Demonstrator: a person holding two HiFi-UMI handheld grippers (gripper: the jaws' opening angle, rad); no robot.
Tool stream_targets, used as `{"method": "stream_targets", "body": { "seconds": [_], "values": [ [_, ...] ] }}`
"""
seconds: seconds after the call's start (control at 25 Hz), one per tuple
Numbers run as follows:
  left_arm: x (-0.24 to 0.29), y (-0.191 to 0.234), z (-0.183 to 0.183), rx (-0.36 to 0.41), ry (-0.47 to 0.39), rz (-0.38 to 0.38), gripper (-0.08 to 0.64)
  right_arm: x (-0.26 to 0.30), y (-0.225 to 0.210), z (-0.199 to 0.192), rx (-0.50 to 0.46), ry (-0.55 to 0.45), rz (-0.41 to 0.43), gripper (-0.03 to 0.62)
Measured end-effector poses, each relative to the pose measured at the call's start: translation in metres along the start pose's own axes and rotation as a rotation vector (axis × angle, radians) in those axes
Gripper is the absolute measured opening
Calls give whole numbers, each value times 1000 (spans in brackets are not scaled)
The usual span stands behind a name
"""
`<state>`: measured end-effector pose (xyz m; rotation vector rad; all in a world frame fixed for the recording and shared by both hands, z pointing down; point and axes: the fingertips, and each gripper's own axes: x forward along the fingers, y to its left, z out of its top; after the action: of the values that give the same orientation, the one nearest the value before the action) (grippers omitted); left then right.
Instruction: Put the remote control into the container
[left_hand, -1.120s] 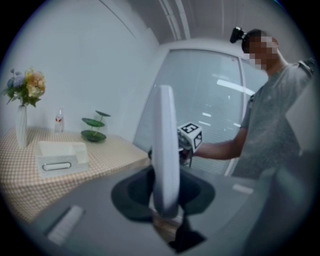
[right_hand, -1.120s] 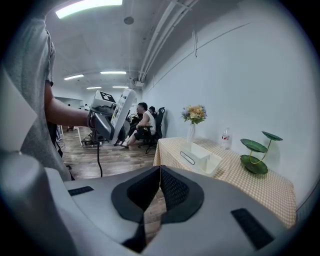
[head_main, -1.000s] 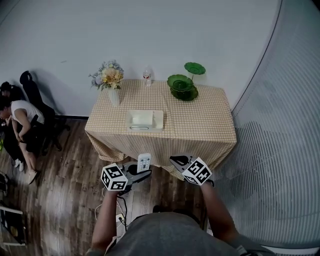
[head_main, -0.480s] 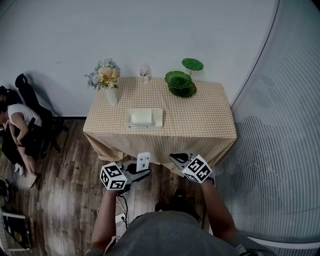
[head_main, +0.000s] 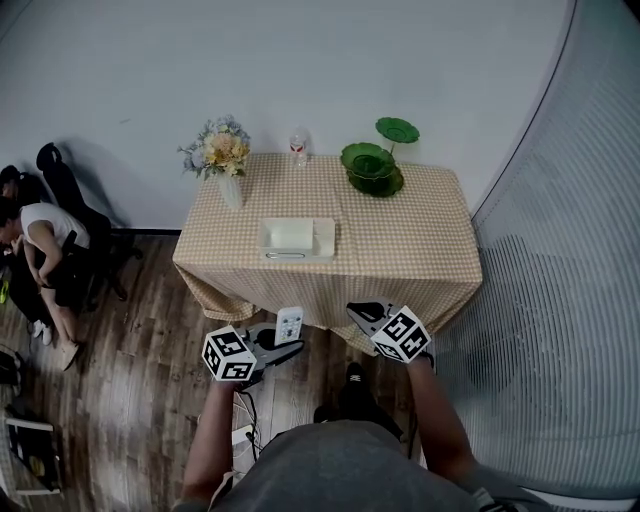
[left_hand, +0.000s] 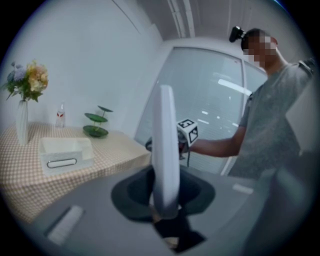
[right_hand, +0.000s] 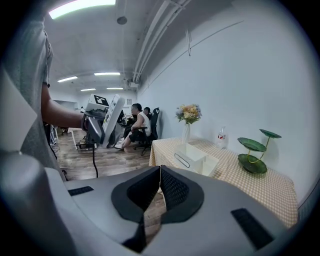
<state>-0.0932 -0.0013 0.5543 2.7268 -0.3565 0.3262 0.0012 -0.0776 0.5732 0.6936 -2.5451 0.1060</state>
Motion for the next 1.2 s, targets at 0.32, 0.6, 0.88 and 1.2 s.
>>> {"method": "stream_targets", "body": {
  "seconds": [0.32,0.6,0.88,1.2],
  "values": [
    [2,9,1,-16,11,10,86,7,-7,-1,-12,20,33,18],
    [6,25,11,-18,13,35,86,7,-27,-6,-36,50,57,18],
    [27,44,21,-36,21,47,86,20,-45,-13,-54,73,123,19],
    [52,67,37,-56,33,73,86,33,-76,-16,-57,82,191,18]
  ]
}}
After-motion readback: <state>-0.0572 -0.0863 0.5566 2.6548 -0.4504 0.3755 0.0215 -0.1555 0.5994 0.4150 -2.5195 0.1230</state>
